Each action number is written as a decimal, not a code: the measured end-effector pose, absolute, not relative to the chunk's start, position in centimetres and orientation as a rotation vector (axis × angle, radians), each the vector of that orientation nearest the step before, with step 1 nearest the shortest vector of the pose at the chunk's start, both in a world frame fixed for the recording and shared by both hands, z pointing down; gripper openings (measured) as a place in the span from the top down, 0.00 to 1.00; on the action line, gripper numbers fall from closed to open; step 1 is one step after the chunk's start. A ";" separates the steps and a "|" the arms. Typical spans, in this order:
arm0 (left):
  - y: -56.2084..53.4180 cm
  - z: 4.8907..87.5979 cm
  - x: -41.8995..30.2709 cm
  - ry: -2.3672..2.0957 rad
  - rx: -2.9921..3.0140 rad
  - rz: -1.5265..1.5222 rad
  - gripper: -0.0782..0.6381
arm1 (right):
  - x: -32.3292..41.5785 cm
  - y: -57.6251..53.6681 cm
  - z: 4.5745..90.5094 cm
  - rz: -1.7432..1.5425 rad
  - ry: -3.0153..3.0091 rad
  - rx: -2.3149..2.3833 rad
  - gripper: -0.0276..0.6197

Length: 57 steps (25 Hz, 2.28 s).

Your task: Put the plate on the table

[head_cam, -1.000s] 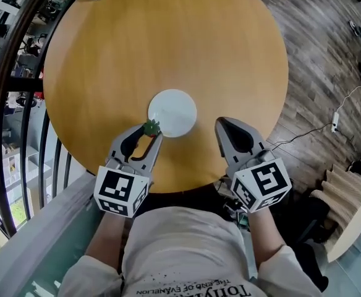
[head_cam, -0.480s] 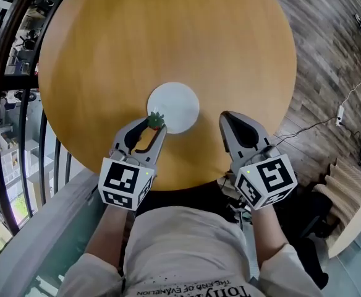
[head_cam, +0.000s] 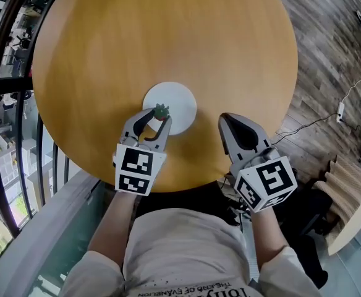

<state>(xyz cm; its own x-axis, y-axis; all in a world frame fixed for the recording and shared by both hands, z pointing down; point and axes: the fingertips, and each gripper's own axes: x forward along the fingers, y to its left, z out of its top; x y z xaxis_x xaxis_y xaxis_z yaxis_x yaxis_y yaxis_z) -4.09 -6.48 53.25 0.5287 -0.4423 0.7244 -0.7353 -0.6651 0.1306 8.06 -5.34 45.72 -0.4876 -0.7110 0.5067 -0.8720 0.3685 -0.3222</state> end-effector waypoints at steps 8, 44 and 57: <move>-6.1 56.5 -3.2 -0.925 2.348 1.116 0.68 | 8.5 -4.9 46.6 0.846 -2.344 1.404 0.92; -6.5 61.1 -1.9 -0.847 2.312 1.358 0.67 | 9.4 -4.6 49.3 0.958 -2.341 1.401 0.92; -6.8 61.1 -1.9 -0.835 2.293 1.325 0.62 | 9.7 -5.0 49.3 0.961 -2.344 1.399 0.92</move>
